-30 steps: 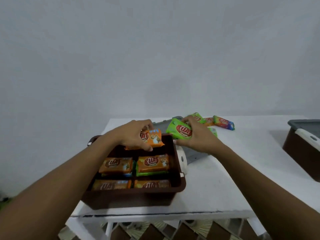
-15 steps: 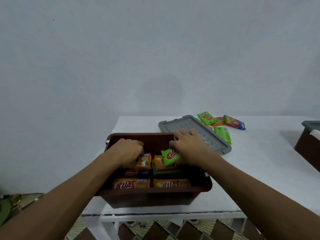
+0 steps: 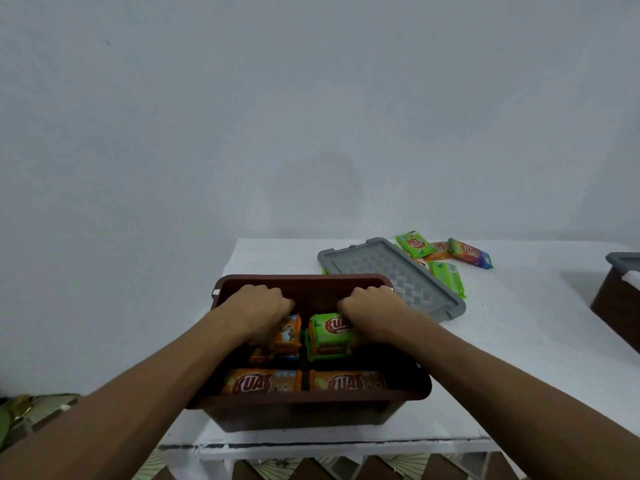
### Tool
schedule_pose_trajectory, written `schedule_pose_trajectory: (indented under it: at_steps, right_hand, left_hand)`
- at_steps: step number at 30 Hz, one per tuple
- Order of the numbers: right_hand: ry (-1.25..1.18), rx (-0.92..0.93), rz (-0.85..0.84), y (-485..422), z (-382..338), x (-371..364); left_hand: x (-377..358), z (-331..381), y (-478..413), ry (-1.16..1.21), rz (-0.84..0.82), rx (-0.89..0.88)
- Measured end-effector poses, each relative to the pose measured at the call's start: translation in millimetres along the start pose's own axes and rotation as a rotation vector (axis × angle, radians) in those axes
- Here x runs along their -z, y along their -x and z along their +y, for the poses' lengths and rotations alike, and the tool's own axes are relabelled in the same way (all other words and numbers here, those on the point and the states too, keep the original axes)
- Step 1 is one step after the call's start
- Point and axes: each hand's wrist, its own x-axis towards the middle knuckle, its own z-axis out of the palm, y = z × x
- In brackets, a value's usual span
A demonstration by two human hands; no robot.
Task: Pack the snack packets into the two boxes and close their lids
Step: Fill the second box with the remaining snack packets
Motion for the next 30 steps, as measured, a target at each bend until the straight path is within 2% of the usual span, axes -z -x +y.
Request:
schedule_pose_trajectory:
  at_steps: [3, 7, 9, 11, 13, 16, 23, 27, 30]
  right_hand:
    - [-0.054, 0.051, 0.022, 5.6, 12.6, 5.7]
    - [-0.411, 0.035, 0.329, 23.1, 52.7, 2.9]
    - [-0.474, -0.016, 0.457, 36.0, 82.1, -5.5]
    - [-0.513, -0.096, 0.498, 47.5, 113.5, -22.4]
    - [-0.563, -0.212, 0.452, 59.4, 147.4, -44.8]
    - [-0.555, -0.367, 0.368, 77.0, 198.5, -82.7]
    - [-0.465, -0.570, 0.235, 90.2, 304.1, -144.6]
    - [-0.453, -0.541, 0.155, 72.8, 340.2, -162.8]
    - [-0.468, -0.461, 0.100, 58.2, 355.6, -171.7]
  left_hand:
    - [12.1, 2.0, -1.9, 0.024, 0.077, -0.084]
    - [32.5, 16.6, -16.0, -0.021, 0.335, -0.196]
    - [46.0, 26.1, -27.7, 0.004, 0.436, -0.199]
    - [56.8, 36.1, -42.4, 0.062, 0.497, -0.206]
    - [67.6, 48.3, -61.9, 0.138, 0.521, -0.198]
    - [83.0, 74.8, -100.4, 0.207, 0.497, -0.192]
    - [129.0, 162.8, -201.4, 0.261, 0.443, -0.230]
    - [135.5, 205.4, -249.6, 0.247, 0.224, -0.134]
    - [134.9, 228.4, -275.9, 0.219, 0.137, -0.034]
